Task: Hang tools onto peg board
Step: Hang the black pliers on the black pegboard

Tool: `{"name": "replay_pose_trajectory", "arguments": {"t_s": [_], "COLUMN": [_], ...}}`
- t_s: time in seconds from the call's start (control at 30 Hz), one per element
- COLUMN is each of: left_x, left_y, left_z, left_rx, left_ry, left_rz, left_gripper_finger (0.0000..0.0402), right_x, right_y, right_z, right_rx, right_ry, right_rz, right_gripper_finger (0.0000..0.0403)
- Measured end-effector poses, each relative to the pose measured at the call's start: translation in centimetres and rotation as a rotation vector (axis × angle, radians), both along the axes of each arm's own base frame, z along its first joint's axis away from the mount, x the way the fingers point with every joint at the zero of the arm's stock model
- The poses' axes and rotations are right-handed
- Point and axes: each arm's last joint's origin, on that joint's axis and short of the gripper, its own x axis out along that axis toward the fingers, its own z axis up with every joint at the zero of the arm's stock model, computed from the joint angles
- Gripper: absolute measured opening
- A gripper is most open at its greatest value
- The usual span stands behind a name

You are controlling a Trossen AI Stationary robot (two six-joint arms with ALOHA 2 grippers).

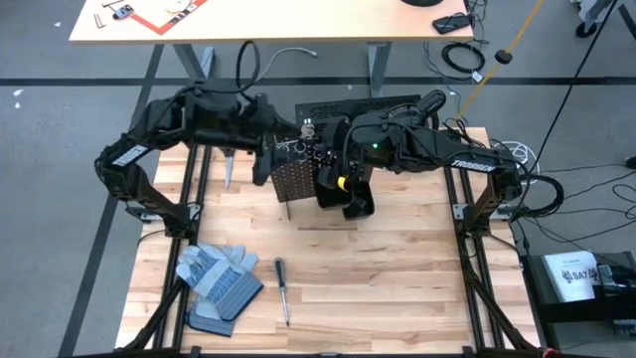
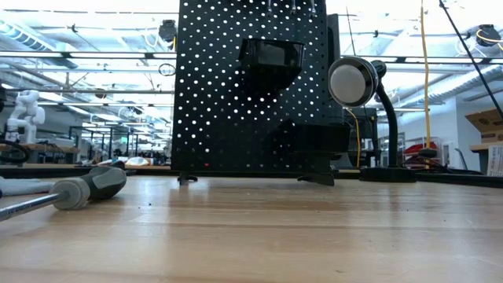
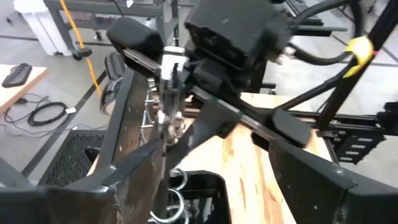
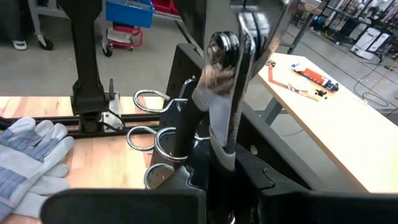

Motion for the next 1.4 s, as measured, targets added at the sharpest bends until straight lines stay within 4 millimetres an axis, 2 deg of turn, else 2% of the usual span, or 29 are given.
{"name": "replay_pose_trajectory", "arguments": {"t_s": [0.37, 0.53, 0.73, 0.97, 1.23, 1.4], "left_x": [-4.7, -6.1, -6.2, -5.4, -5.4, -5.4], "left_y": [-1.8, -2.3, -2.6, -2.6, -2.6, -2.6], "left_z": [2.0, 2.5, 2.0, 0.8, 0.8, 0.8], "left_rx": [0.046, 0.056, 0.055, 0.048, 0.049, 0.039], "left_ry": [-0.071, -0.101, -0.044, 0.022, 0.020, 0.019], "left_rz": [0.040, 0.044, 0.025, 0.026, 0.026, 0.031], "left_gripper_finger": [0.0304, 0.0304, 0.0304, 0.0304, 0.0304, 0.0304], "right_x": [0.1, 0.1, -0.1, -0.4, -0.7, -0.6], "right_y": [0.2, -0.1, -0.8, -1.1, -1.3, -1.3], "right_z": [0.0, 0.1, -0.1, -0.4, -0.9, -0.9], "right_rx": [0.013, 0.054, 0.113, 0.114, 0.138, 0.123], "right_ry": [-0.005, -0.021, -0.015, 0.020, 0.073, 0.081], "right_rz": [0.058, 0.071, 0.075, 0.035, 0.021, 0.027], "right_gripper_finger": [0.0023, 0.0022, 0.0022, 0.0022, 0.0023, 0.0061]}}
